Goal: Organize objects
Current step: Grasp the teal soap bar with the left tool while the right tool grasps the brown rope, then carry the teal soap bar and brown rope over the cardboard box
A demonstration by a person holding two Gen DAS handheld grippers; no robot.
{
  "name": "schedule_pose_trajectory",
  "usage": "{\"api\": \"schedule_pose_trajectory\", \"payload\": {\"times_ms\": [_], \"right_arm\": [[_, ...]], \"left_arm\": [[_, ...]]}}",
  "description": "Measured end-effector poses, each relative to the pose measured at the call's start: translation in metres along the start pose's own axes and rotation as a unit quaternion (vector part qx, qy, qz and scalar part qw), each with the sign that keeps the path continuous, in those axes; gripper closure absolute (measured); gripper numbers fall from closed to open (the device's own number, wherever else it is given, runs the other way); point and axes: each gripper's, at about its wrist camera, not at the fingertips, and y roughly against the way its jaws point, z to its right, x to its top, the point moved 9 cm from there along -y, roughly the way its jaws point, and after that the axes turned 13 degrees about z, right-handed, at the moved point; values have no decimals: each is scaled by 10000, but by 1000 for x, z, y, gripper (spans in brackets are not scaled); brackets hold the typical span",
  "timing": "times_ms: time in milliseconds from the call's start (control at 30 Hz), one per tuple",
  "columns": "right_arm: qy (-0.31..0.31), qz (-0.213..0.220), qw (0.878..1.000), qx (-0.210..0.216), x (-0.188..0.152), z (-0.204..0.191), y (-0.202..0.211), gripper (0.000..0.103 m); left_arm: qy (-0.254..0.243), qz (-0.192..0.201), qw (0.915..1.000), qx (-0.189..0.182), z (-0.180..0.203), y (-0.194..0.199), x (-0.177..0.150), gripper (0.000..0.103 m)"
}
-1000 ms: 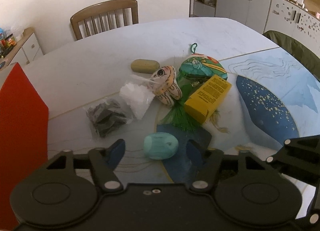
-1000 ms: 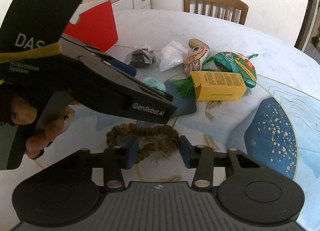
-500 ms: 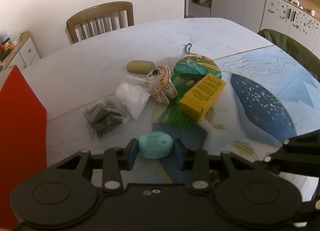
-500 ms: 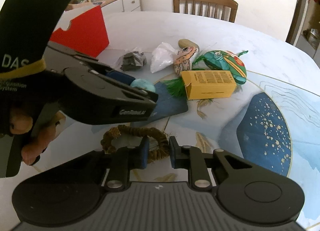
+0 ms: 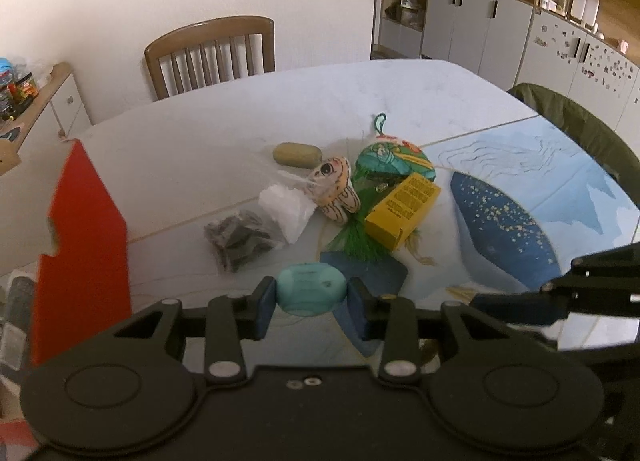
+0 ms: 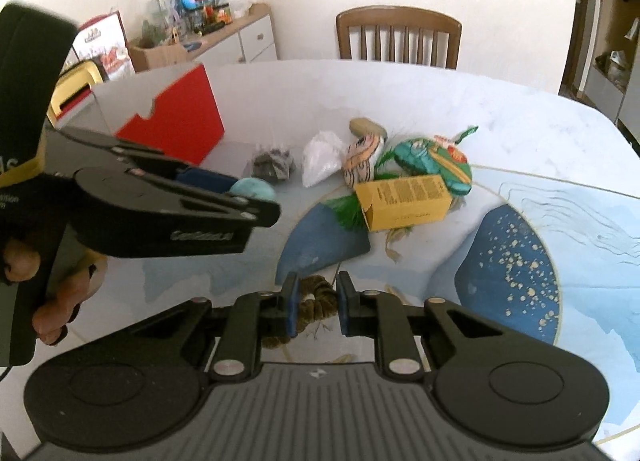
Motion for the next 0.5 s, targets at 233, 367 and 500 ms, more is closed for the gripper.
{"api": "schedule_pose_trajectory", "payload": {"times_ms": [233, 367, 500], "right_arm": [[-112, 196, 9997, 6, 20, -4, 20, 85], [-90, 302, 9995, 58, 32, -10, 30, 85], [-50, 395, 9991, 113, 46, -19, 40, 85]], "left_arm": [[76, 32, 9999, 70, -9, 28, 8, 66], [122, 24, 9999, 101, -16, 43, 12, 66], [207, 37, 9997, 140, -26, 58, 16, 66]]}}
